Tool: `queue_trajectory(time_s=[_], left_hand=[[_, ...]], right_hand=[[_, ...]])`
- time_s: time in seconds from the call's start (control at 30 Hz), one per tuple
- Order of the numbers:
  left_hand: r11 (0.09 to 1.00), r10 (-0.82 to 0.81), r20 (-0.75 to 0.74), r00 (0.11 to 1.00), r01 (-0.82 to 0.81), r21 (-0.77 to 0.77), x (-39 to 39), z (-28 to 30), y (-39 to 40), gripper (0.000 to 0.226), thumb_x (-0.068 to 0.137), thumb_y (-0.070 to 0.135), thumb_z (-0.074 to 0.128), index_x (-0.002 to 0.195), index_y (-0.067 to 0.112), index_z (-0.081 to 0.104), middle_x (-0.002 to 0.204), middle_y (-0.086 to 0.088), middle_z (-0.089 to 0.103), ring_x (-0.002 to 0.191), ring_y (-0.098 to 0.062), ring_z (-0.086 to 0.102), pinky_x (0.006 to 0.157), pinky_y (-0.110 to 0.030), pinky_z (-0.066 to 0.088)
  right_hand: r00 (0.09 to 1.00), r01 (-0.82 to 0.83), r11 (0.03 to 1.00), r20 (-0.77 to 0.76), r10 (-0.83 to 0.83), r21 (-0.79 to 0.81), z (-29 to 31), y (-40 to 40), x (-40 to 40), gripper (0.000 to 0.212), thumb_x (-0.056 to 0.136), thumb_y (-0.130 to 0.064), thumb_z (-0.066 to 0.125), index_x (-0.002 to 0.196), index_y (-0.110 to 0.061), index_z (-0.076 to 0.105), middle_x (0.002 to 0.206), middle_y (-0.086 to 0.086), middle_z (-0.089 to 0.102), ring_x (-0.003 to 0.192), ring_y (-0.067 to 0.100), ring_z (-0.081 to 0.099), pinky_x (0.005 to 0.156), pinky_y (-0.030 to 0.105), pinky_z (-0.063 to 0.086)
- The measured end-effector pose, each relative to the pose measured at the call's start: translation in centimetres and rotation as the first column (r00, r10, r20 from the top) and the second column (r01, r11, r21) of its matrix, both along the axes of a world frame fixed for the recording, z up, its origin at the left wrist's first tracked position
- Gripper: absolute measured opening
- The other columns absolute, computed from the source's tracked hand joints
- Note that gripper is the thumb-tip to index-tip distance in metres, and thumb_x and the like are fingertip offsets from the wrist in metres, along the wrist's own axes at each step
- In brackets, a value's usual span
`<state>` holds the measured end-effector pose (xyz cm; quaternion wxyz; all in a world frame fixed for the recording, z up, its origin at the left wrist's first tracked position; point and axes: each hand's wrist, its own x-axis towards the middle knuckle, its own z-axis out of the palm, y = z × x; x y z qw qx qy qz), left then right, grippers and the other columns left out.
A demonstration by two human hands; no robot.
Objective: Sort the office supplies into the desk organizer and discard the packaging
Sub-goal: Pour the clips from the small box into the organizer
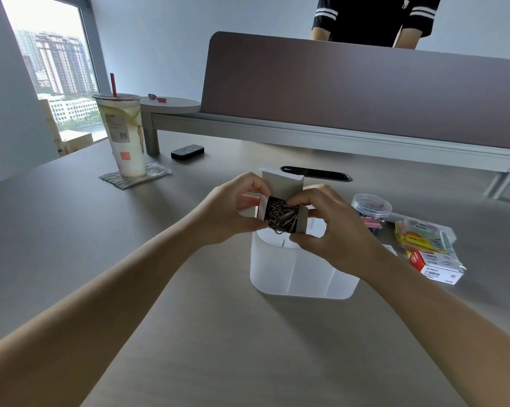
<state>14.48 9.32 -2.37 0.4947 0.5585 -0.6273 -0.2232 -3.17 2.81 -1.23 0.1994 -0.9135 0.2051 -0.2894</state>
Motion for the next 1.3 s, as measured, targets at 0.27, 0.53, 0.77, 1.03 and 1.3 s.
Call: queue_trajectory(time_s=[0.27, 0.53, 0.77, 1.03, 1.3], left_hand=[[1.000, 0.015, 0.000, 1.000, -0.015, -0.013, -0.15, -0.13, -0.18, 0.040, 0.067, -0.010, 0.068, 0.085, 0.021, 0.051, 0.103, -0.002, 0.058, 0.090, -0.005, 0.065, 0.093, -0.031, 0.048], [0.999, -0.014, -0.063, 0.998, 0.016, 0.032, 0.00, 0.21, -0.10, 0.040, 0.066, -0.011, 0.068, 0.080, 0.020, 0.048, 0.107, -0.007, 0.055, 0.093, -0.021, 0.061, 0.094, -0.040, 0.046], [1.000, -0.009, -0.076, 0.997, 0.009, 0.008, -0.36, -0.23, -0.34, 0.038, 0.066, -0.011, 0.068, 0.078, 0.018, 0.048, 0.105, -0.008, 0.056, 0.089, -0.021, 0.062, 0.088, -0.040, 0.048], [1.000, -0.025, -0.108, 0.994, 0.026, 0.000, -0.10, -0.52, -0.08, 0.038, 0.066, -0.013, 0.067, 0.078, 0.020, 0.051, 0.096, 0.007, 0.057, 0.082, 0.002, 0.064, 0.082, -0.021, 0.051], [0.997, -0.068, -0.119, 0.990, 0.065, -0.033, -0.10, -0.70, 0.30, 0.040, 0.066, -0.018, 0.063, 0.080, 0.017, 0.051, 0.090, 0.005, 0.058, 0.080, 0.007, 0.060, 0.080, -0.009, 0.048]], right_hand=[[1.000, 0.018, 1.000, 0.007, -0.018, -0.025, -0.17, -0.02, -0.06, 0.044, 0.071, -0.005, 0.071, 0.111, -0.013, 0.057, 0.105, -0.010, 0.048, 0.096, 0.010, 0.048, 0.090, 0.018, 0.040], [0.999, 0.012, 0.996, 0.051, -0.008, -0.083, -0.48, -0.27, -0.09, 0.043, 0.068, 0.001, 0.071, 0.108, -0.010, 0.060, 0.103, -0.010, 0.048, 0.099, 0.012, 0.047, 0.090, 0.024, 0.038], [0.999, 0.015, 0.996, 0.040, -0.011, -0.085, -0.46, -0.38, -0.24, 0.042, 0.068, 0.001, 0.071, 0.107, -0.011, 0.060, 0.104, -0.009, 0.048, 0.100, 0.011, 0.046, 0.091, 0.025, 0.038], [0.999, -0.030, 0.999, 0.026, 0.031, -0.018, -0.20, -0.04, -0.59, 0.044, 0.070, -0.002, 0.071, 0.110, -0.014, 0.059, 0.106, -0.012, 0.048, 0.103, 0.012, 0.050, 0.097, 0.028, 0.043], [0.998, -0.054, 0.999, 0.023, 0.054, 0.001, -0.30, -0.06, -0.90, 0.046, 0.071, 0.001, 0.068, 0.113, -0.015, 0.057, 0.105, -0.023, 0.046, 0.103, -0.005, 0.044, 0.095, 0.013, 0.037]])
